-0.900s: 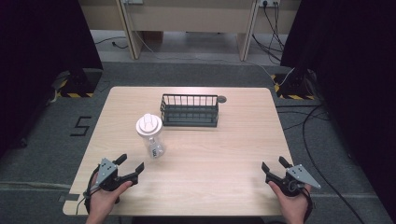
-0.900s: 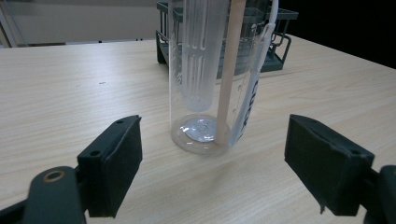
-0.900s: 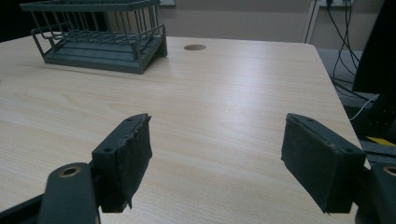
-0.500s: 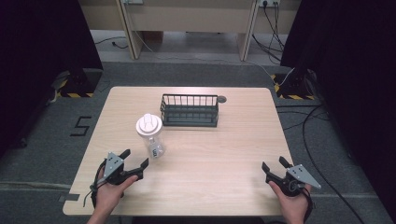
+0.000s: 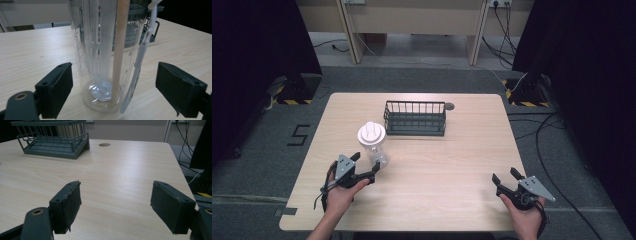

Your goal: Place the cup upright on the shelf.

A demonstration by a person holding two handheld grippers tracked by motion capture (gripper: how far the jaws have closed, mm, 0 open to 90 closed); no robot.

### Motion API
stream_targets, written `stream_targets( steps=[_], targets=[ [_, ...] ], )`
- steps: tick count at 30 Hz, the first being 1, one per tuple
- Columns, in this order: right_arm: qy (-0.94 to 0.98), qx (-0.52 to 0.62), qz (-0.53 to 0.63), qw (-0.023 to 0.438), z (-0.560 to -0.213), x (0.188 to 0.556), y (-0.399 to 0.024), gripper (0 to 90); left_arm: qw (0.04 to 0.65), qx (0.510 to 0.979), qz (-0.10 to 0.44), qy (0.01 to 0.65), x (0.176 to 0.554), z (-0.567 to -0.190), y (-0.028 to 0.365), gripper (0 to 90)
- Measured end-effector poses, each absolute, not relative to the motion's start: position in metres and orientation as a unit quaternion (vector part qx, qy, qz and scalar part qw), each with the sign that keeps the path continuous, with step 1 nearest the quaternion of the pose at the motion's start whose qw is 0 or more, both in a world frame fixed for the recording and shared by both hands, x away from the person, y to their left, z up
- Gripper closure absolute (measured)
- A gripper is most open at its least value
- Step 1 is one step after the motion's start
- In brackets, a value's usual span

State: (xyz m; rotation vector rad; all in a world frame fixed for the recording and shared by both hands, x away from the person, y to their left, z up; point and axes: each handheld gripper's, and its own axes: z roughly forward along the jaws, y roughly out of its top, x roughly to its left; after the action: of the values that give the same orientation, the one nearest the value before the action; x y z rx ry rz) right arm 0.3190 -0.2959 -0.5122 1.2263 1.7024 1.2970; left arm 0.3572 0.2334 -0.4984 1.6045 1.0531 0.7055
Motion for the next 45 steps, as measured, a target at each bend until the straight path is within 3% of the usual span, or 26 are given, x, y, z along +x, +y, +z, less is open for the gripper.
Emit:
stream_targets(
  steps=[25, 45],
  targets=[
    [0.653, 0.471, 0.495, 0.326, -0.512, 0.320, -0.296, 24.6, 0.532, 0.676, 0.287, 0.422, 0.399, -0.509, 0.228, 12.6],
    [0.658, 0.469, 0.492, 0.323, -0.512, 0.321, -0.295, 25.1, 0.544, 0.676, 0.284, 0.407, 0.404, -0.513, 0.231, 16.8]
  ],
)
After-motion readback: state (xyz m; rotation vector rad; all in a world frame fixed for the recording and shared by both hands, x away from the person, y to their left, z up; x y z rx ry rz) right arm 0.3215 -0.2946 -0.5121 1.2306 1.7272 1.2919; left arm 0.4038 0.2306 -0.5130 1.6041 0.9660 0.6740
